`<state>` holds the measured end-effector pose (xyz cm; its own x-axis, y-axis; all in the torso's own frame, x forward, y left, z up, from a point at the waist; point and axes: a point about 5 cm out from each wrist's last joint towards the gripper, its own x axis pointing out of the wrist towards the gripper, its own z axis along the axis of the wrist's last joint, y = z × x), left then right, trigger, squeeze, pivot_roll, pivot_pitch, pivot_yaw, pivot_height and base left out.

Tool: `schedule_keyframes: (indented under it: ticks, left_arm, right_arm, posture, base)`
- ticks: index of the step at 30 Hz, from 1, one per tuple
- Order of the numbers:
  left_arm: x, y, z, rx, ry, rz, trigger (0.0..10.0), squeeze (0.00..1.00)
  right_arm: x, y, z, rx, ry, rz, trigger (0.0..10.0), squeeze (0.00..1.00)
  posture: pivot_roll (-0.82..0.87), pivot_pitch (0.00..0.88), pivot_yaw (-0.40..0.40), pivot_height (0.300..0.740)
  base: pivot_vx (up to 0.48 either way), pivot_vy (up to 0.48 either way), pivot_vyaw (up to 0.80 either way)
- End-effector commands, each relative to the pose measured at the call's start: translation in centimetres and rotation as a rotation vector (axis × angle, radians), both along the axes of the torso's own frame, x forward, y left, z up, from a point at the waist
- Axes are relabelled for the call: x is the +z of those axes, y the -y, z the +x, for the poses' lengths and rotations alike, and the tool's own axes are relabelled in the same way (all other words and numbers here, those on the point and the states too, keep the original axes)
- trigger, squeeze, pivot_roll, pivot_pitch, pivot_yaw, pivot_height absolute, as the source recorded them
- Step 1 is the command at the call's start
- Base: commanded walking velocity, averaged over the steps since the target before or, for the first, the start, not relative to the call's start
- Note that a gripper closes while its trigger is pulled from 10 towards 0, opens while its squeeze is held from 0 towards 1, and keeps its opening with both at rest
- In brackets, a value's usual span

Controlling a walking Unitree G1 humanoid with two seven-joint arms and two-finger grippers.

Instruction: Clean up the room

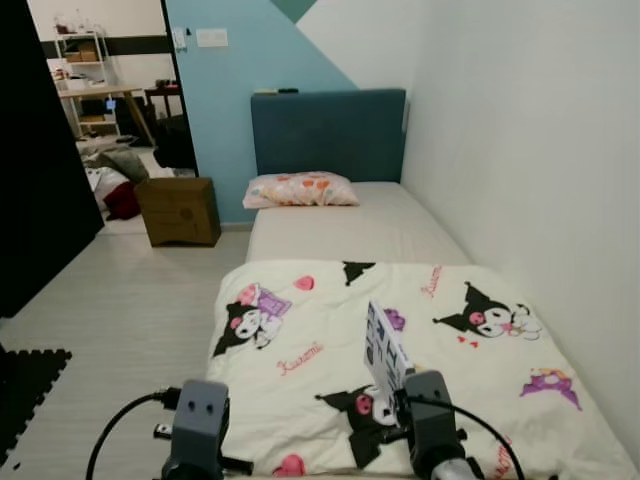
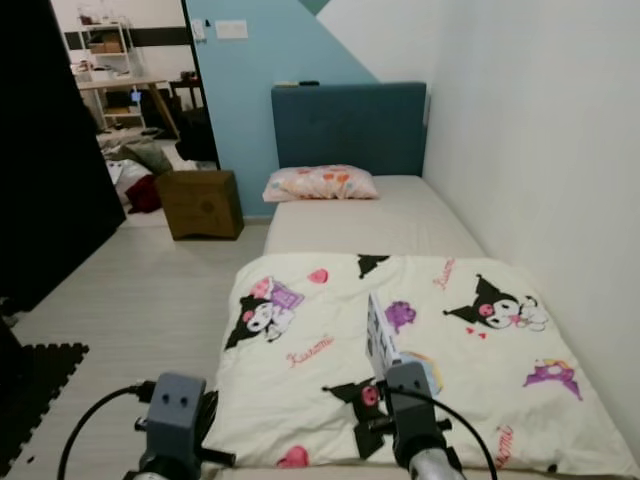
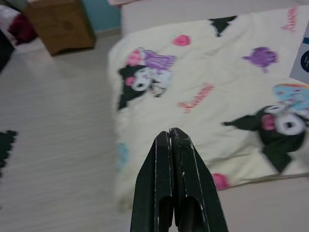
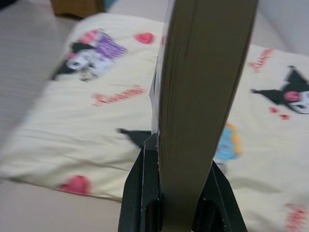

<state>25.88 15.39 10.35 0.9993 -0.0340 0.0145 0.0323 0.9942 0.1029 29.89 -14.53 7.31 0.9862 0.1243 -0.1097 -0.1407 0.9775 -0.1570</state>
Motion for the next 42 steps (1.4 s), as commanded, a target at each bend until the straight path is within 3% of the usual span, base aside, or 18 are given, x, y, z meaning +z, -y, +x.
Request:
schedule_keyframes:
  ticks: [1, 33, 42]
  left_arm:
    - [-0.3, -0.01, -0.17, -0.003, -0.018, -0.004, 10.0, 0.0]
    - [0.05, -0.3, -0.14, -0.001, -0.014, 0.0, 10.0, 0.0]
    - [-0.09, -0.57, 0.01, -0.007, -0.045, 0.046, 10.0, 0.0]
  right_arm:
    - [0.07, -0.03, -0.03, 0.005, 0.006, 0.012, 10.0, 0.0]
    - [0.1, -0.47, 0.12, 0.018, 0.004, 0.034, 10.0, 0.0]
    - [0.16, -0.28, 0.13, 0.005, 0.008, 0.041, 10.0, 0.0]
  posture:
    - [-0.04, 0.094, 0.023, 0.74]
    - [-0.02, 0.106, 0.022, 0.74]
    - [-0.02, 0.109, 0.031, 0.74]
  base:
    - [0.0, 0.416, 0.0]
    - [0.0, 0.407, 0.0]
    - [0.0, -0.373, 0.0]
